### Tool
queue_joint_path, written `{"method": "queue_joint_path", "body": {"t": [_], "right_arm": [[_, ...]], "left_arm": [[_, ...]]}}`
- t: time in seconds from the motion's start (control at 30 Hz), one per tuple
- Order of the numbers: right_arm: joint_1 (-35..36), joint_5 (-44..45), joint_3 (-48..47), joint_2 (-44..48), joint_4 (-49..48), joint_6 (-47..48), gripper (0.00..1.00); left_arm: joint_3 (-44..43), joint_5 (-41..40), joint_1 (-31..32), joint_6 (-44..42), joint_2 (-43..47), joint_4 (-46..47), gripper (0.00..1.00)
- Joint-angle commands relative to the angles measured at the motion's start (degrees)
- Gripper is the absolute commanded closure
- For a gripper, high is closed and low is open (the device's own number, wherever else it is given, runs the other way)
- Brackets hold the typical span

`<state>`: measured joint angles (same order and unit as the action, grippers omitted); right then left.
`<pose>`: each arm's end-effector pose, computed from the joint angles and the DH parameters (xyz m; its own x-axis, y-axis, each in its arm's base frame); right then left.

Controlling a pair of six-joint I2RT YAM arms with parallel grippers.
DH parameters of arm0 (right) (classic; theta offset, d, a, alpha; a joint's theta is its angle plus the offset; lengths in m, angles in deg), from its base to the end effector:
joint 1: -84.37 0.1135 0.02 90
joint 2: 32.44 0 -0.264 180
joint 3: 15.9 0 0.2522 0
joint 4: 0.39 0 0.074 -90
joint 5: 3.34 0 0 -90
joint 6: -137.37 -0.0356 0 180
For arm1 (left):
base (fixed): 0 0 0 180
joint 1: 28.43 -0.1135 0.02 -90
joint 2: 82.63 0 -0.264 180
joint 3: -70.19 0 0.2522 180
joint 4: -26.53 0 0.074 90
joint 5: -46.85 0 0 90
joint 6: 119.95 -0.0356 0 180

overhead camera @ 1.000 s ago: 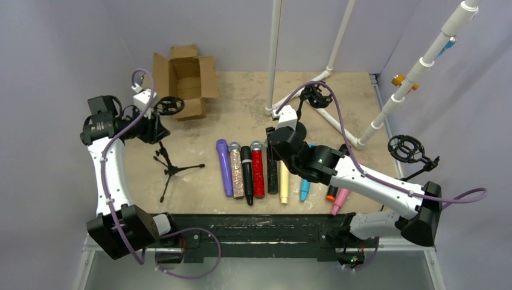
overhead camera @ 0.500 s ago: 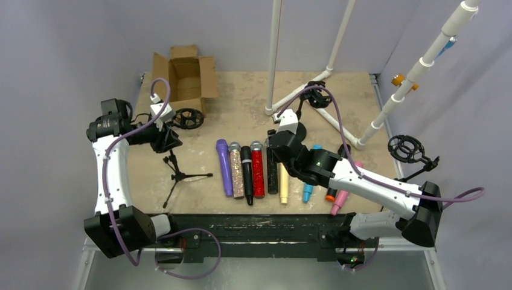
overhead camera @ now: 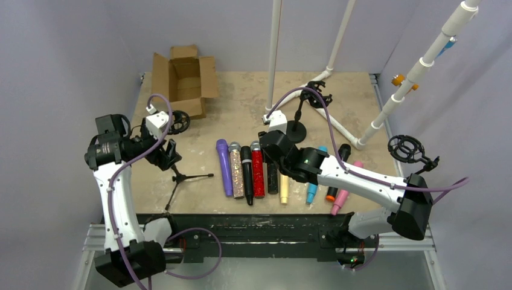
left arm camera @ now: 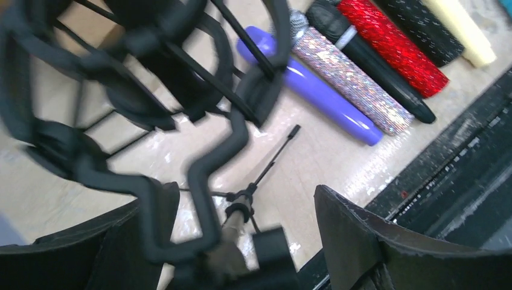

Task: Attach the microphones to the stand

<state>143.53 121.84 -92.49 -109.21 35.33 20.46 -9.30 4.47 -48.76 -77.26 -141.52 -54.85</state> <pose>0.1690 0.2430 0.3092 -0.4774 -0.0779 -0.8752 -0.2764 0.9588 0.0654 0.1662 0.0335 0.3427 -0.4785 0.3511 -0.8049 0.6720 0.7364 -0.0783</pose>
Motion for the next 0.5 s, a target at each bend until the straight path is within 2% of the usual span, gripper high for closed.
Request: {"method": "queue_joint_path", "body": {"t": [0.0, 0.2, 0.3, 0.47], "right_arm": [[0.23, -0.8, -3.0, -0.2, -2.25, 0.63, 0.6], [0.18, -1.15, -2.07, 0.28, -3.6, 0.64, 0.6], [0.22, -1.64, -1.46, 0.52, -4.41, 0.8, 0.6], [0.19, -2.35, -0.37, 1.36, -5.0, 0.99, 0.6]], "left_arm": [[-2.25, -9.2, -0.66, 12.15, 3.68, 7.01, 0.18], [-9.29, -15.81, -0.59, 19.03, 0.91, 1.62, 0.19], [-10.11, -17.64, -0.66, 21.24, 0.02, 1.9, 0.2], [-14.17, -11.39, -0.56, 21.52, -1.95, 2.77, 0.24]]}}
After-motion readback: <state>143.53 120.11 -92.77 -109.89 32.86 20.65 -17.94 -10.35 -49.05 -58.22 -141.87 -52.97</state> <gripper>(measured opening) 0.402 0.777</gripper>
